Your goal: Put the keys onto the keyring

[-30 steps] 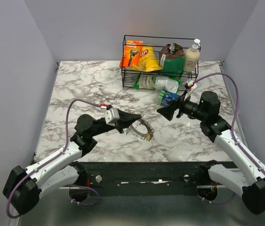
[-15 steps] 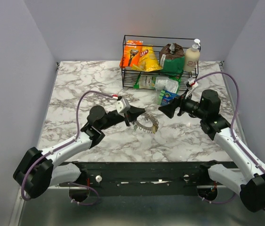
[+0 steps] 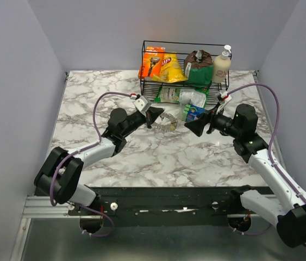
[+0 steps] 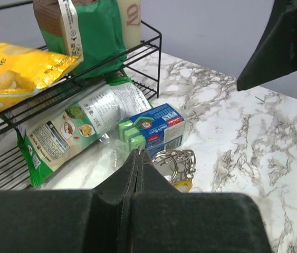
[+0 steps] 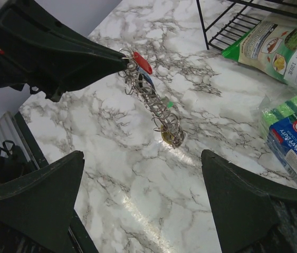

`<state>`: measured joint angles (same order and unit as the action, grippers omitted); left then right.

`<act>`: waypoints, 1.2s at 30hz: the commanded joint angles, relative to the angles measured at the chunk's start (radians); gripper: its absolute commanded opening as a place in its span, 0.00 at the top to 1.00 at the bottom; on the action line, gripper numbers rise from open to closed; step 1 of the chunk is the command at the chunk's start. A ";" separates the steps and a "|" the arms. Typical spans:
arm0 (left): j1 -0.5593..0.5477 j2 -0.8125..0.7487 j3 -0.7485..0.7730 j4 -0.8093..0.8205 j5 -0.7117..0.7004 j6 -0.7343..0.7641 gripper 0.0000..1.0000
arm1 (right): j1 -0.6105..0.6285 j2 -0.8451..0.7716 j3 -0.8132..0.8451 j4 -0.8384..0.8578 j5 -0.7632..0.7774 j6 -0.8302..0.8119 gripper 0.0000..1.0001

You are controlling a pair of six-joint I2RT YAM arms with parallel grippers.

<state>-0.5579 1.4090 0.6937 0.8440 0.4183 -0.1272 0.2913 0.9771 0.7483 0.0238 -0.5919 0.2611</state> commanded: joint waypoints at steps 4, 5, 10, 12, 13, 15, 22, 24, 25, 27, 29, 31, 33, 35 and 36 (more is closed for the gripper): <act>-0.007 0.110 -0.065 0.184 -0.116 -0.089 1.00 | -0.011 -0.025 -0.032 0.021 -0.023 -0.017 0.00; -0.008 0.125 -0.088 0.228 -0.130 -0.095 1.00 | -0.011 -0.028 -0.035 0.021 -0.026 -0.017 0.00; -0.031 0.131 -0.204 0.293 -0.203 -0.109 1.00 | -0.011 -0.029 -0.044 0.021 -0.040 -0.013 0.00; -0.043 0.125 -0.238 0.306 -0.213 -0.111 1.00 | -0.012 -0.025 -0.046 0.021 -0.043 -0.011 0.00; -0.051 0.122 -0.250 0.316 -0.217 -0.115 1.00 | -0.011 -0.018 -0.046 0.021 -0.043 -0.011 0.00; -0.071 0.111 -0.290 0.340 -0.231 -0.121 1.00 | -0.011 -0.014 -0.047 0.022 -0.049 -0.011 0.00; -0.125 0.090 -0.390 0.386 -0.263 -0.149 1.00 | -0.011 -0.011 -0.052 0.022 -0.059 -0.006 0.00; -0.140 0.084 -0.416 0.398 -0.260 -0.153 1.00 | -0.012 -0.011 -0.053 0.024 -0.060 -0.006 0.00; -0.143 0.082 -0.421 0.397 -0.257 -0.152 1.00 | -0.011 -0.011 -0.053 0.024 -0.062 -0.008 0.00; -0.152 0.073 -0.436 0.385 -0.247 -0.150 1.00 | -0.011 -0.011 -0.056 0.024 -0.065 -0.008 0.00; -0.165 0.064 -0.447 0.376 -0.242 -0.150 1.00 | -0.011 -0.011 -0.061 0.024 -0.066 -0.008 0.00; -0.178 0.056 -0.461 0.369 -0.240 -0.153 1.00 | -0.012 -0.014 -0.063 0.024 -0.071 -0.006 0.00; -0.185 0.053 -0.473 0.365 -0.230 -0.153 1.00 | -0.012 -0.012 -0.066 0.024 -0.074 -0.002 0.00; -0.197 0.054 -0.482 0.371 -0.217 -0.164 1.00 | -0.011 -0.011 -0.066 0.024 -0.077 -0.002 0.00; -0.201 0.056 -0.490 0.374 -0.217 -0.170 1.00 | -0.011 -0.009 -0.066 0.024 -0.082 -0.002 0.00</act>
<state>-0.7361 1.4792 0.2306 1.1866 0.1928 -0.2790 0.2859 0.9668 0.6964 0.0288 -0.6437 0.2615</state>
